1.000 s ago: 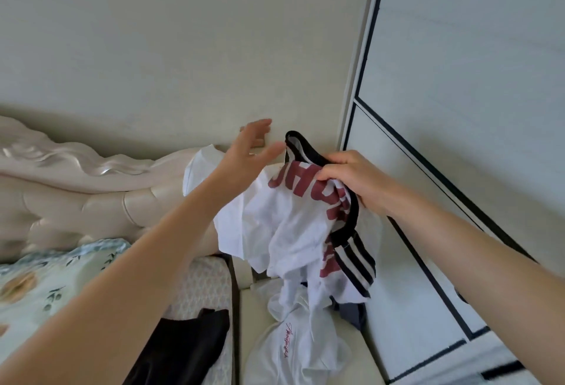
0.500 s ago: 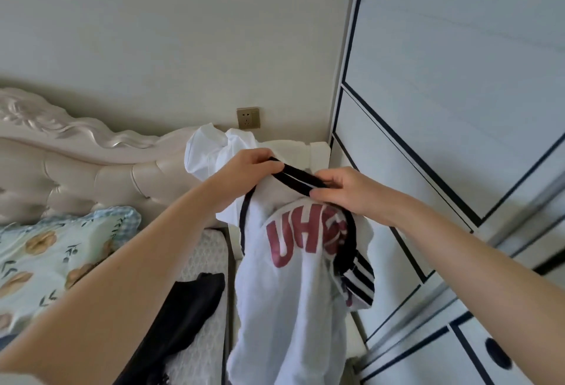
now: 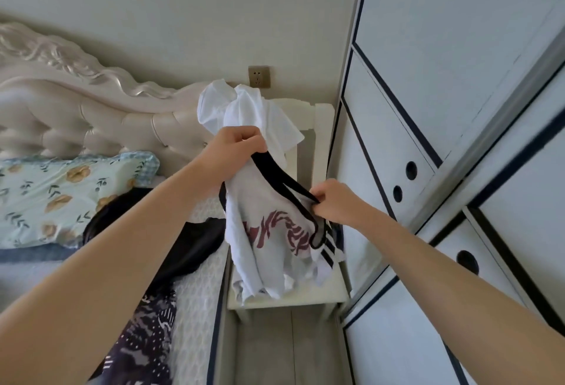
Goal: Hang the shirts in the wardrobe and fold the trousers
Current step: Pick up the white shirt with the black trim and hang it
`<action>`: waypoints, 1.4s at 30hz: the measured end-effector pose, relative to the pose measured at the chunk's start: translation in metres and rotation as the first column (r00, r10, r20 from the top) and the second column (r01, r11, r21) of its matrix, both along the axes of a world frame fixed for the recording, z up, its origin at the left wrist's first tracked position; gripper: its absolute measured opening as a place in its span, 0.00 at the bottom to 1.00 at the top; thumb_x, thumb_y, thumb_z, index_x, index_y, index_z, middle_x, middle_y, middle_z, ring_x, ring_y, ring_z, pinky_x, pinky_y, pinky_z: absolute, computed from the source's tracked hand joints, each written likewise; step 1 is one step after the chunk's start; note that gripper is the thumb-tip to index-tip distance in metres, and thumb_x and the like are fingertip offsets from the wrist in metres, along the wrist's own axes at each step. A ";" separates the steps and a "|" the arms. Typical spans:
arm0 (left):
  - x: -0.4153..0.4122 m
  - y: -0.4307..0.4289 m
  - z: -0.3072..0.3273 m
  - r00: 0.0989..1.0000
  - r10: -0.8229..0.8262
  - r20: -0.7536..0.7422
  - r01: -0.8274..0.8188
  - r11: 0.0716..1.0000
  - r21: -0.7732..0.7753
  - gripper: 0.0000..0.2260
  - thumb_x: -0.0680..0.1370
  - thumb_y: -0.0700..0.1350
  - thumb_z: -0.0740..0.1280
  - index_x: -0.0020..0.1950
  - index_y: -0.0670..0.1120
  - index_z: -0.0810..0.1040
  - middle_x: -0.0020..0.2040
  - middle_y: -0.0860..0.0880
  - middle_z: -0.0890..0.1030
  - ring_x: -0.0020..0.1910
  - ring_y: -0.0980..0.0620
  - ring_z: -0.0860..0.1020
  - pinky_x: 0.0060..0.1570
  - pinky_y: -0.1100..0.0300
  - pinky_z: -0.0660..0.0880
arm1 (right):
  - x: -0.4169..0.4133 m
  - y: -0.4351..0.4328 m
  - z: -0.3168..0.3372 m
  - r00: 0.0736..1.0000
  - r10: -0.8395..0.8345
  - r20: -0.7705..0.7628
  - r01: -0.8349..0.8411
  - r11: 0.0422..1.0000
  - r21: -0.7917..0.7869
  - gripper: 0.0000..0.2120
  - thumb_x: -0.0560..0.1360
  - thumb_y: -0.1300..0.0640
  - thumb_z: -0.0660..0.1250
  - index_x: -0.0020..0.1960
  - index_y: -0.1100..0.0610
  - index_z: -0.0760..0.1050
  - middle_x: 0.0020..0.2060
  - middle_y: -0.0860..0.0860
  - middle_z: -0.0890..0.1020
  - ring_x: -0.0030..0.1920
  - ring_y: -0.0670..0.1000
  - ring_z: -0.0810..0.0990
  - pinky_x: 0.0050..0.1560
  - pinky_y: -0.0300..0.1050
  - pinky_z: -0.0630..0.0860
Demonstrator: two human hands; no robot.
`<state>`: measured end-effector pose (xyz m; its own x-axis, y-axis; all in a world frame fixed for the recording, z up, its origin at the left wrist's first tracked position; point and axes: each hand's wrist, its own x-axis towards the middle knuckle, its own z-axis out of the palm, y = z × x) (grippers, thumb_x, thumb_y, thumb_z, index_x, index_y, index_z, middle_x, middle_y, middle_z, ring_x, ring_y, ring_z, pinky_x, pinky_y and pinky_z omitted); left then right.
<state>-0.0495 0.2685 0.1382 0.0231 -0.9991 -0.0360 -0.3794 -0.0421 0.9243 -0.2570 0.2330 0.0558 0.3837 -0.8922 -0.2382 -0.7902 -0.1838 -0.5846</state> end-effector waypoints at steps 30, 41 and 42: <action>0.080 0.096 -0.120 0.853 0.218 0.475 -0.397 0.861 0.317 0.12 0.75 0.47 0.73 0.44 0.37 0.82 0.37 0.40 0.84 0.39 0.41 0.84 0.45 0.51 0.82 | -0.018 0.097 0.020 0.860 -0.332 0.388 0.356 0.934 0.010 0.09 0.71 0.61 0.67 0.35 0.58 0.67 0.28 0.52 0.65 0.30 0.49 0.63 0.29 0.40 0.59; 0.022 0.177 -0.107 0.521 0.558 -0.646 -0.029 0.768 0.640 0.07 0.76 0.37 0.66 0.48 0.38 0.84 0.51 0.40 0.84 0.47 0.45 0.85 0.49 0.47 0.81 | -0.059 0.146 -0.023 0.812 -0.493 0.312 0.516 0.857 0.011 0.12 0.76 0.57 0.65 0.47 0.67 0.77 0.33 0.56 0.74 0.34 0.52 0.70 0.34 0.44 0.64; 0.019 0.184 -0.108 0.499 0.544 -0.674 0.006 0.776 0.630 0.08 0.74 0.38 0.67 0.51 0.38 0.82 0.52 0.41 0.84 0.49 0.45 0.84 0.50 0.46 0.81 | -0.062 0.152 -0.024 0.815 -0.496 0.301 0.519 0.855 0.003 0.11 0.76 0.58 0.64 0.47 0.66 0.77 0.34 0.56 0.76 0.34 0.52 0.71 0.33 0.44 0.65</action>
<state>-0.0307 0.4525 0.0304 -0.0254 -0.7515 -0.6593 0.6110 -0.5336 0.5847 -0.3187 0.3855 0.0313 -0.0889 -0.9894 -0.1144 -0.5876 0.1448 -0.7961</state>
